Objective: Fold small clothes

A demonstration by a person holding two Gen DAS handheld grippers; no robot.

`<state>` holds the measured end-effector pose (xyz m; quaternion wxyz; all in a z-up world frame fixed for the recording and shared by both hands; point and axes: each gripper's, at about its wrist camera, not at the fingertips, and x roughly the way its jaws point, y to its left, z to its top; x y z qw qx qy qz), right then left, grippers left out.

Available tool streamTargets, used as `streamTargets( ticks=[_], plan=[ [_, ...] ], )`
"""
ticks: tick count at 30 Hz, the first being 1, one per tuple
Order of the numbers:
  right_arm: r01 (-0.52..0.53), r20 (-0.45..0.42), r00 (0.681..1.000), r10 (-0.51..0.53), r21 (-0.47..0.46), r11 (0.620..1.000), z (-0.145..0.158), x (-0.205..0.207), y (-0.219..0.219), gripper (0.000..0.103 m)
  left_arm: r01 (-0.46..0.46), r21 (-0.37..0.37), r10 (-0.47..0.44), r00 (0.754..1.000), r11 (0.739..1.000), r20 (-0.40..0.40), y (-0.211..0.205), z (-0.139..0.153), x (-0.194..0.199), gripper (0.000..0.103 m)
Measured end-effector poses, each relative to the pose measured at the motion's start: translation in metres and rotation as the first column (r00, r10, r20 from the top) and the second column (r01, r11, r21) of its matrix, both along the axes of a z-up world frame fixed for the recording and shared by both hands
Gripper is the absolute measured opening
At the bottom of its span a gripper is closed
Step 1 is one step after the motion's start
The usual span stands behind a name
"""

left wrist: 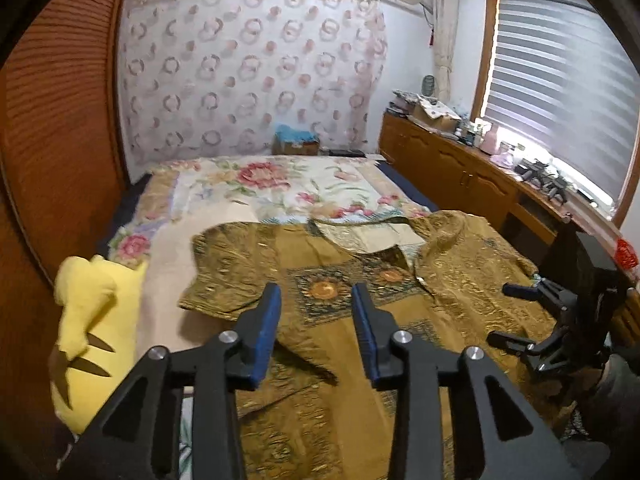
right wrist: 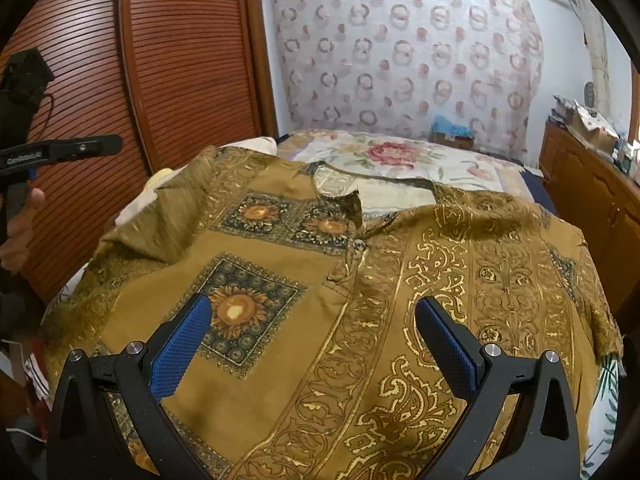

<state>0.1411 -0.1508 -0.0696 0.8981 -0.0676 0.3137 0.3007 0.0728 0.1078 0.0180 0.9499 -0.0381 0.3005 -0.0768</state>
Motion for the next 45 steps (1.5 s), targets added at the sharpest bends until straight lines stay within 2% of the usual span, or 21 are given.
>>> streamTargets(
  ticks=[7,15,16,20,23,25,27,31,32,37,40,42,45],
  plan=[
    [-0.038,0.061,0.997,0.039,-0.011,0.999,0.011,0.004,0.022,0.103,-0.087,0.009,0.087,0.996,0.996,0.004,0.022,-0.015,-0.026,0.041],
    [-0.121,0.17,0.979,0.116,0.016,0.993,0.036,0.02,0.083,0.103,-0.165,-0.017,0.166,0.986,0.986,0.002,0.045,-0.032,-0.051,0.044],
    [-0.132,0.166,0.978,0.127,0.017,0.991,0.037,0.024,0.089,0.103,-0.181,-0.014,0.181,0.984,0.983,0.003,0.05,-0.033,-0.054,0.044],
    [-0.226,0.045,0.973,0.225,0.024,0.974,0.033,0.046,0.133,0.103,-0.213,-0.028,0.213,0.977,0.977,0.003,0.061,-0.036,-0.062,0.044],
    [-0.278,0.041,0.959,0.28,-0.04,0.96,0.025,0.049,0.171,0.096,-0.224,-0.029,0.224,0.974,0.974,0.003,0.068,-0.039,-0.068,0.044],
    [-0.318,0.025,0.947,0.32,-0.058,0.946,0.019,0.05,0.191,0.086,-0.233,-0.028,0.233,0.973,0.972,-0.002,0.073,-0.042,-0.071,0.044],
    [-0.354,0.002,0.934,0.356,-0.093,0.93,0.009,0.051,0.216,0.073,-0.242,-0.021,0.242,0.97,0.97,-0.009,0.075,-0.045,-0.072,0.044],
    [-0.392,-0.03,0.92,0.392,-0.145,0.908,-0.007,0.051,0.249,0.067,-0.246,-0.022,0.245,0.969,0.969,-0.013,0.076,-0.051,-0.073,0.044],
    [-0.401,-0.036,0.916,0.4,-0.162,0.902,-0.012,0.051,0.258,0.062,-0.243,-0.02,0.243,0.97,0.97,-0.014,0.075,-0.053,-0.074,0.044],
    [-0.377,-0.038,0.925,0.377,-0.21,0.902,-0.02,0.057,0.27,0.043,-0.228,-0.019,0.228,0.974,0.973,-0.016,0.074,-0.058,-0.075,0.044],
    [-0.357,-0.039,0.934,0.356,-0.203,0.912,-0.017,0.068,0.267,0.035,-0.225,-0.023,0.225,0.974,0.974,-0.016,0.072,-0.059,-0.076,0.044],
    [-0.33,-0.023,0.943,0.332,-0.199,0.923,-0.013,0.074,0.262,0.025,-0.22,-0.024,0.22,0.975,0.975,-0.013,0.07,-0.059,-0.076,0.044],
    [-0.274,0.005,0.96,0.279,-0.181,0.945,-0.004,0.084,0.25,0.021,-0.211,-0.027,0.211,0.978,0.977,-0.009,0.066,-0.059,-0.074,0.044]
  ],
)
